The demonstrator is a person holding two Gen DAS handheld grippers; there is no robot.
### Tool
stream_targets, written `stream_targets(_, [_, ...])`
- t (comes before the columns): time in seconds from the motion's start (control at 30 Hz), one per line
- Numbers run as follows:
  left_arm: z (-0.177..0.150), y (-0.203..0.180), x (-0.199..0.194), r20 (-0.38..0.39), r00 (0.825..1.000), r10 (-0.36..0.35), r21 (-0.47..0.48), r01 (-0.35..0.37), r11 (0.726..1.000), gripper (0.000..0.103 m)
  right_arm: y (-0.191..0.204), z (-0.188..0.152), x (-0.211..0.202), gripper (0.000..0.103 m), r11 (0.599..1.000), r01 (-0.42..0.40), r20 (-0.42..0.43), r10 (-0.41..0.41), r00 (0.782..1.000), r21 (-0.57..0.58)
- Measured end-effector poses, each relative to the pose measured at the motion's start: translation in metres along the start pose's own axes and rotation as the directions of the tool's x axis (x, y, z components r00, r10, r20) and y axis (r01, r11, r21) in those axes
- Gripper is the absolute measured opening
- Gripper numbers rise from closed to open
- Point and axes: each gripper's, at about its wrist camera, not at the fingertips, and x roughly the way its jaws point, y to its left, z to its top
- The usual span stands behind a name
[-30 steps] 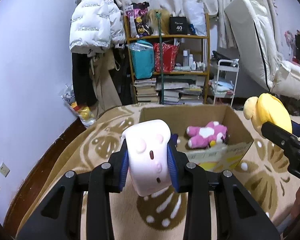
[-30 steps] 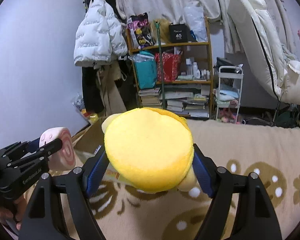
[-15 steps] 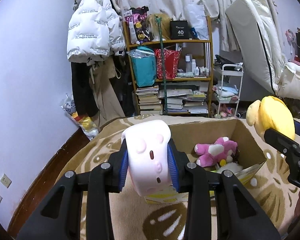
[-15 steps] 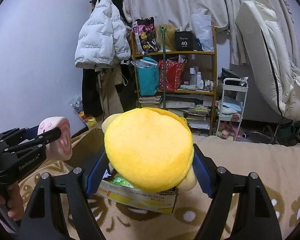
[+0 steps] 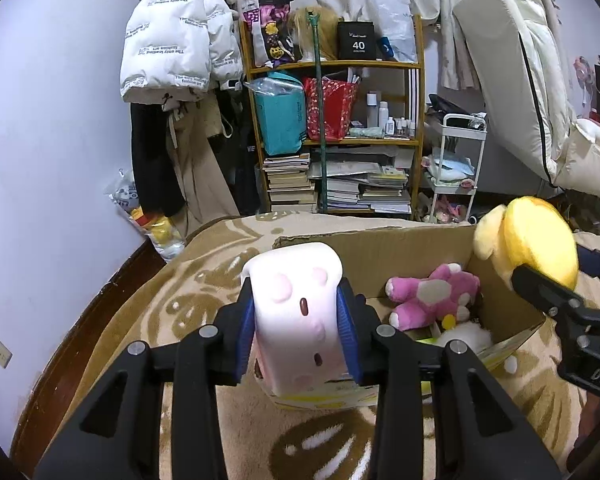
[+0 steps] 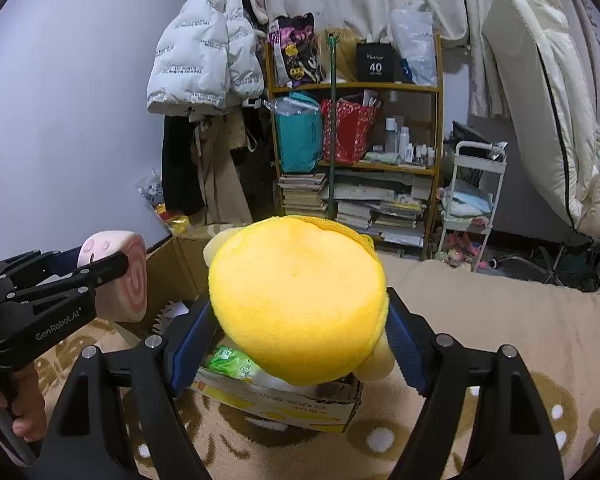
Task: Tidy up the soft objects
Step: 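Lift pig cube with left tool while right tool lifts yellow plush over box, then open both tools to drop pig cube and yellow plush into box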
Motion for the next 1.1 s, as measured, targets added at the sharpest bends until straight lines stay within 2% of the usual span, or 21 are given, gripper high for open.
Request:
stream_targets(0.13, [-0.001, -0.001, 0.004, -0.006, 1.0, -0.011, -0.001, 0.011, 1.0, 0.038, -0.002, -0.006, 0.016, 0.085, 1.0, -0.02, -0.051, 0.021, 0.998, 0.018])
stream_targets(0.27, [-0.001, 0.002, 0.006, -0.013, 0.999, -0.052, -0.02, 0.052, 0.998, 0.039, -0.006, -0.011, 0.023, 0.086, 0.998, -0.041, -0.081, 0.045, 0.996, 0.057])
stream_targets(0.63, [0.002, 0.001, -0.008, 0.031, 0.991, -0.133, -0.044, 0.134, 0.99, 0.038, -0.01, -0.01, 0.015, 0.087, 0.995, -0.049, -0.057, 0.055, 0.997, 0.089])
stream_targets(0.8, [-0.001, -0.011, -0.004, 0.022, 0.994, -0.109, -0.006, 0.109, 0.994, 0.039, -0.008, -0.011, 0.017, 0.09, 0.996, -0.046, -0.07, 0.051, 0.996, 0.077])
stream_targets(0.93, [-0.002, -0.014, 0.0, -0.004, 0.994, -0.108, 0.005, 0.108, 0.994, 0.048, -0.006, -0.01, 0.017, 0.094, 0.997, -0.054, -0.078, 0.058, 0.995, 0.061])
stream_targets(1.0, [-0.002, -0.014, -0.005, 0.011, 0.995, -0.097, 0.006, 0.096, 0.995, 0.057, -0.003, -0.01, 0.016, 0.101, 0.998, -0.045, -0.081, 0.048, 0.996, 0.039])
stream_targets(1.1, [-0.002, -0.011, -0.013, 0.027, 0.996, -0.085, 0.001, 0.085, 0.996, 0.071, 0.0, -0.01, 0.012, 0.102, 0.999, -0.035, -0.075, 0.037, 0.997, 0.02])
